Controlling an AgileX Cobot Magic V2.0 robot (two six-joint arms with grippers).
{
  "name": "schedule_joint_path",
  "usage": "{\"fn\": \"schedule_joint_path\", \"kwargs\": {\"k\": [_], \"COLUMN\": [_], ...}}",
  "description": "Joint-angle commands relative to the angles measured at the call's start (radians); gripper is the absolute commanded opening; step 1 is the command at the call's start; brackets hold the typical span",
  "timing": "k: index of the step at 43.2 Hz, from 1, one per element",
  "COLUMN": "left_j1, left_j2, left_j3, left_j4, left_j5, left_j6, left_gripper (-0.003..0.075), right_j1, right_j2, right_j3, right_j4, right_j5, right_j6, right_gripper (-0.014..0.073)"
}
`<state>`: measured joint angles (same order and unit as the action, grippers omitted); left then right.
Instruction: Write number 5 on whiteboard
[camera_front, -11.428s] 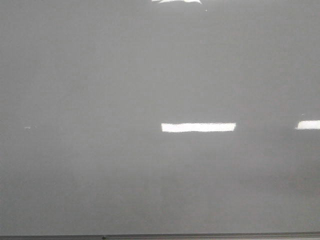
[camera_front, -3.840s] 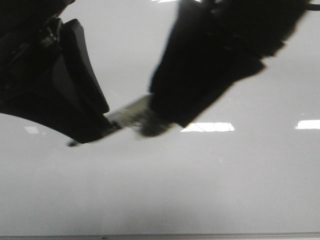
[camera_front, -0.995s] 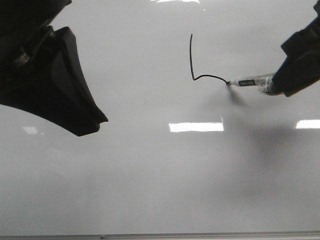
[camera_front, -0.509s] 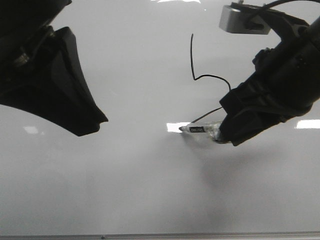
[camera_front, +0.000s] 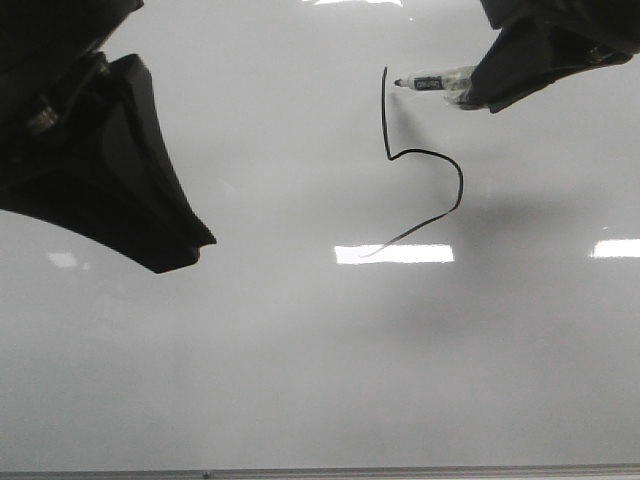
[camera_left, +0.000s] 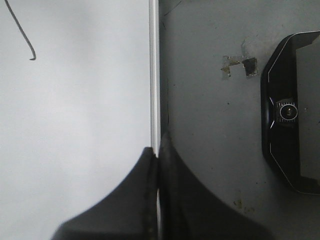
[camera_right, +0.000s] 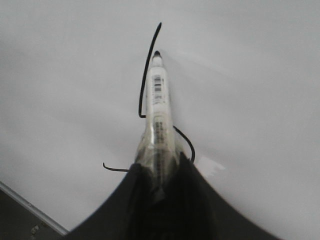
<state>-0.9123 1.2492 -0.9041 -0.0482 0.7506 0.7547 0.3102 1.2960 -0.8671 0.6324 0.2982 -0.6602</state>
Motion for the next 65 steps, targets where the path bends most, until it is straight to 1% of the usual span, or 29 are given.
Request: {"fn": "schedule_joint_path", "kwargs": {"k": [1,18,26,29,34,37,43,45,48,50,53,54,55,57,59,60,63,65], "left_j1": [-0.001,-0.001,-0.001,-0.001,-0.001,-0.001,-0.001,-0.001,-0.001,-0.001,-0.001,-0.001,-0.001,-0.001,-0.001,-0.001,-0.001,-0.001], "left_j2": [-0.027,-0.027,-0.027,-0.027,-0.027,-0.027,-0.036,-0.038,-0.038,-0.038,-0.038,-0.038,-0.038,-0.038,-0.038,-0.038,-0.038,-0.038], "left_j3": [-0.031,-0.031,-0.031,-0.031,-0.031,-0.031,-0.044,-0.061,-0.105,-0.131,-0.164,-0.176,-0.180,-0.192,-0.197,-0.199,-0.201,-0.201], "left_j4": [-0.007,-0.007,-0.007,-0.007,-0.007,-0.007,-0.005,-0.006,-0.009,-0.010,-0.022,-0.030,-0.034,-0.051,-0.051,-0.051,-0.051,-0.051], "left_j5": [-0.039,-0.043,-0.043,-0.043,-0.046,-0.046,-0.022,0.001,0.052,0.072,0.074,0.065,0.059,0.042,0.029,0.027,0.027,0.027], "left_j6": [-0.008,-0.008,-0.008,-0.008,-0.008,-0.008,-0.008,-0.008,-0.008,-0.008,-0.010,-0.010,-0.010,-0.010,-0.008,-0.008,-0.007,-0.004], "left_gripper": [-0.0020,-0.0020,-0.0020,-0.0020,-0.0020,-0.0020,-0.0008,0.0014,0.0094,0.0174,0.0325,0.0404,0.0433,0.0522,0.0557,0.0558,0.0538,0.0510], "right_j1": [-0.005,-0.009,-0.101,-0.114,-0.067,-0.039,0.034,0.069,0.123,0.160,0.218,0.242,0.260,0.299,0.340,0.353,0.394,0.418], "right_j2": [-0.006,0.017,-0.009,-0.028,-0.091,-0.130,-0.174,-0.176,-0.176,-0.176,-0.176,-0.176,-0.176,-0.176,-0.176,-0.176,-0.178,-0.180], "right_j3": [-0.039,-0.038,-0.031,-0.031,-0.031,-0.031,-0.031,-0.031,-0.031,-0.031,-0.031,-0.031,-0.031,-0.031,-0.032,-0.033,-0.033,-0.033], "right_j4": [0.010,0.010,0.010,0.004,-0.025,-0.074,-0.186,-0.203,-0.205,-0.205,-0.205,-0.205,-0.205,-0.205,-0.203,-0.203,-0.198,-0.196], "right_j5": [-0.038,-0.048,0.001,0.035,0.090,0.137,0.287,0.323,0.357,0.367,0.368,0.365,0.362,0.352,0.340,0.334,0.307,0.284], "right_j6": [0.001,-0.003,0.017,0.012,-0.053,-0.099,-0.194,-0.222,-0.251,-0.252,-0.252,-0.252,-0.252,-0.252,-0.252,-0.252,-0.252,-0.252], "right_gripper": [-0.0060,-0.0060,-0.0060,-0.0060,-0.0060,-0.0060,-0.0060,-0.0060,-0.0060,-0.0060,-0.0060,-0.0060,-0.0060,-0.0060,-0.0060,-0.0060,-0.0060,-0.0060]}}
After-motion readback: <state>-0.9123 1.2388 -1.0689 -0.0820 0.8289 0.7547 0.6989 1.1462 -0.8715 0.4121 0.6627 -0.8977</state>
